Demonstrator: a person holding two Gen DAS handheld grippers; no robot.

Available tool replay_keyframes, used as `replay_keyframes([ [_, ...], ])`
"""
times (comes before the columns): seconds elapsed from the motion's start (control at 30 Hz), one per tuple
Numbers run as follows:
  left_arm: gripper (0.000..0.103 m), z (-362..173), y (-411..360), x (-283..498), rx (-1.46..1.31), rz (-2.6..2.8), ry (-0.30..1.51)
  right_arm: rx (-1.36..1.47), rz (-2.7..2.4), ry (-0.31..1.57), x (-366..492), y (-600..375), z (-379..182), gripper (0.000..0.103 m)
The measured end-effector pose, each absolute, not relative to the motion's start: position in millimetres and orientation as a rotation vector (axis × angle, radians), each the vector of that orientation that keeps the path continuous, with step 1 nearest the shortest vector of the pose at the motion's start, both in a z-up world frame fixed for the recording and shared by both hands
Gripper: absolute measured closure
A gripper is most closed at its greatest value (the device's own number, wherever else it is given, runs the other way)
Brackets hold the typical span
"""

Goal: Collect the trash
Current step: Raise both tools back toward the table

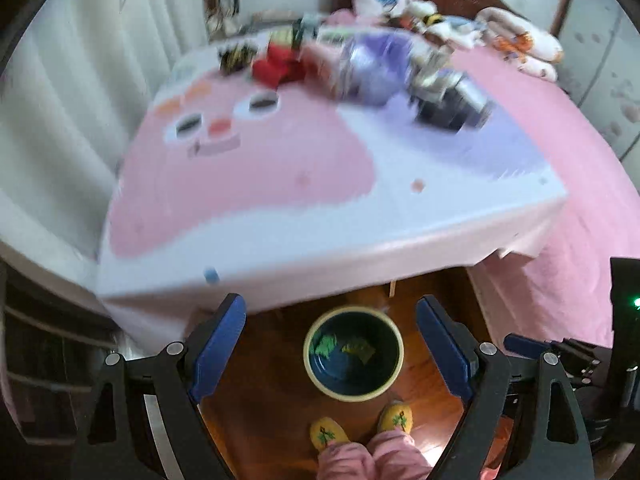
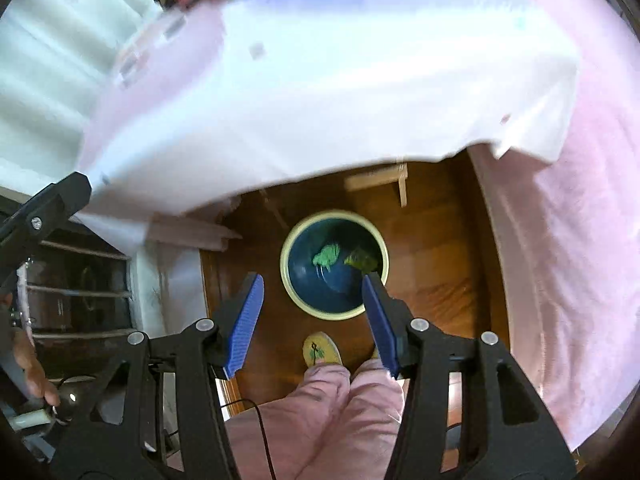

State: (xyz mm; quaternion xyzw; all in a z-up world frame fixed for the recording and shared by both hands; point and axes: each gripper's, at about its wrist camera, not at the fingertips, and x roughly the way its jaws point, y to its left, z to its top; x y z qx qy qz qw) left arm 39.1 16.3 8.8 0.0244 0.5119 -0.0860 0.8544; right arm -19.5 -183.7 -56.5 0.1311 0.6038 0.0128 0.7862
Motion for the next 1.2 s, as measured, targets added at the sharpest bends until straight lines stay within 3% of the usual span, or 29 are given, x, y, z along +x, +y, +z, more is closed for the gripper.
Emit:
replay_keyframes([
  [0.4, 0.015, 134, -13, 54, 0.171, -0.287, 0.872, 0.137, -0.002, 0.984, -4, -177, 107, 0.055],
  [0.6, 0.015, 170, -15, 73, 0.131, -0.351, 0.858, 0.118, -0.047, 0.877, 8, -176, 152, 0.055],
  [0.87, 0.015, 189, -22, 94, 0.155, -0.366, 0.814, 0.129, -0.121, 0.807, 14, -191, 179, 0.055],
  [1.2, 0.016, 176, -53, 159, 0.170, -0.352, 0.836, 0.150, -0.065, 0.843, 85, -232, 156, 0.055],
])
